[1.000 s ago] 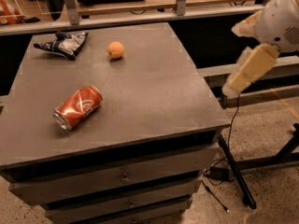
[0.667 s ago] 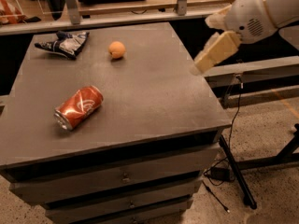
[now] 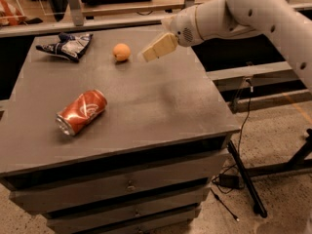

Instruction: Move orange near coke can

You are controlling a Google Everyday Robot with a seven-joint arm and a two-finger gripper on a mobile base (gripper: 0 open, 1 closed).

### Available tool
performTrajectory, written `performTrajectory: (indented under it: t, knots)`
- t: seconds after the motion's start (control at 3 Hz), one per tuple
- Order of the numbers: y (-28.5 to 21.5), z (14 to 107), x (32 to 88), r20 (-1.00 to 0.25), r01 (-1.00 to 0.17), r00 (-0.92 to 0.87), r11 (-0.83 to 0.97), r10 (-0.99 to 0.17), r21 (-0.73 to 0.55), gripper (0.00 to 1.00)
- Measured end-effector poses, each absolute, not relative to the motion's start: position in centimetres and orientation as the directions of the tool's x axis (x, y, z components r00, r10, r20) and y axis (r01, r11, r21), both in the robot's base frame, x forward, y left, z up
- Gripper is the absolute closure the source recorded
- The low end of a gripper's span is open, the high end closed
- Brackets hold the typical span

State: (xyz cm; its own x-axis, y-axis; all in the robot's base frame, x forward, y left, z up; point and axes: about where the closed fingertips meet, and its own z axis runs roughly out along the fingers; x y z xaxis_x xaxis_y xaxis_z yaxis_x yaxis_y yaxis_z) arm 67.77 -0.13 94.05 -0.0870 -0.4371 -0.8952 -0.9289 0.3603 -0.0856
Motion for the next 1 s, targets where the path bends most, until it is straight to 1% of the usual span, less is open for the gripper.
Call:
performTrajectory:
  t: [0.67, 1.0]
  knots:
    - [0.7, 87.5, 70.5, -0.882, -0.924, -0.164, 0.382, -0.443, -0.02, 0.0]
    - [0.7, 87.3, 70.5, -0.881, -0.924, -0.166, 0.382, -0.443, -0.018, 0.0]
